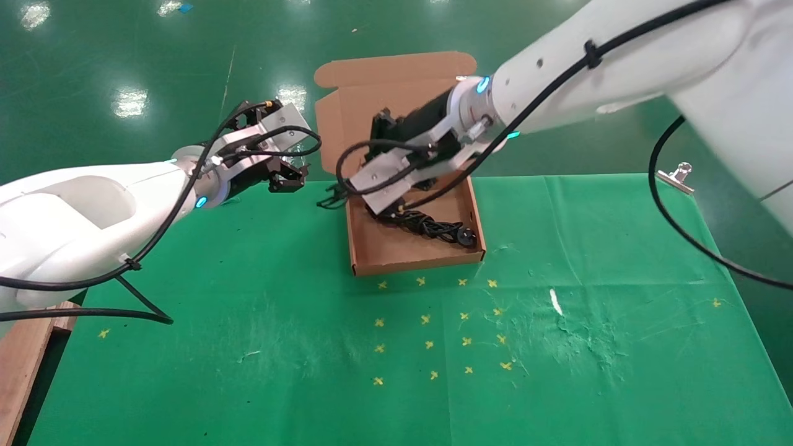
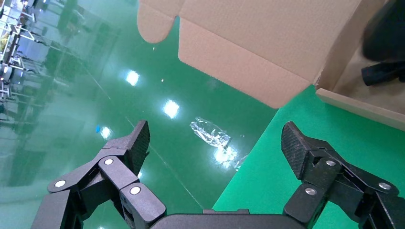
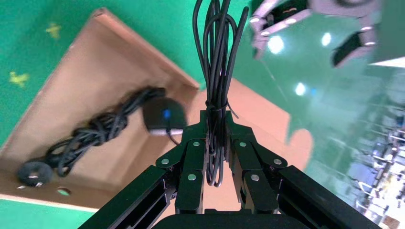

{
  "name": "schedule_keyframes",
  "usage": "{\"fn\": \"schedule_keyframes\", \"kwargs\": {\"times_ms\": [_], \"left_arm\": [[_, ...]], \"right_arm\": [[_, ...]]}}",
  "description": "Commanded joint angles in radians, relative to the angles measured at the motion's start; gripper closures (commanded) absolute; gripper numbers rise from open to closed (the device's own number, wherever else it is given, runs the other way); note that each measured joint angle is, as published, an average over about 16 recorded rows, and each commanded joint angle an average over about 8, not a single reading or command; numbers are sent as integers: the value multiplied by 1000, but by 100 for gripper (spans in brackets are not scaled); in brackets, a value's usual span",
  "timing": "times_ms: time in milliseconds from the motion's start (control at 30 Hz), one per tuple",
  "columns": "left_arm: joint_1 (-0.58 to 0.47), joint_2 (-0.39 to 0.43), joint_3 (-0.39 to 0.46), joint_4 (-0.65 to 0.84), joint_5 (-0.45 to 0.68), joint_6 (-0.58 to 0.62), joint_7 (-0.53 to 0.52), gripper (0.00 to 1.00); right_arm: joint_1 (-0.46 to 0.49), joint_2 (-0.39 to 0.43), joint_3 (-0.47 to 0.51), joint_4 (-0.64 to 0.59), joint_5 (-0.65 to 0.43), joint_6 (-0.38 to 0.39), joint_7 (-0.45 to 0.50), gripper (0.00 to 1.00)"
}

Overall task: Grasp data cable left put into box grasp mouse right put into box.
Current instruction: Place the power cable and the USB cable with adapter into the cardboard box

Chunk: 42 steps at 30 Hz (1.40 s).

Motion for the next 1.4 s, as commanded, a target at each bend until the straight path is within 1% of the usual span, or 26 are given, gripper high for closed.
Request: {"fn": "schedule_keyframes", "kwargs": {"times_ms": [33, 367, 633, 833, 1000, 1167, 1200, 1400], "left_arm": [[0, 0, 0, 0, 0, 0, 0, 0], [0, 0, 0, 0, 0, 0, 0, 0], [0, 0, 0, 0, 0, 0, 0, 0], [0, 0, 0, 0, 0, 0, 0, 0], [0, 0, 0, 0, 0, 0, 0, 0], [0, 0, 0, 0, 0, 0, 0, 0], [0, 0, 0, 0, 0, 0, 0, 0], [0, 0, 0, 0, 0, 0, 0, 0]], "right_arm": [[8, 5, 1, 6, 11, -2, 2, 100], [14, 40, 4, 53, 28, -29, 29, 100], [23, 82, 19, 128, 38, -32, 65, 100], [6, 97, 10, 166, 30, -39, 99, 100], [-26, 101, -14, 141, 1, -41, 140, 100], [-56, 102, -34, 68, -48, -11, 197, 100], [-62, 101, -37, 51, -56, -2, 207, 95], [-95, 92, -47, -16, -81, 33, 230, 20]]}}
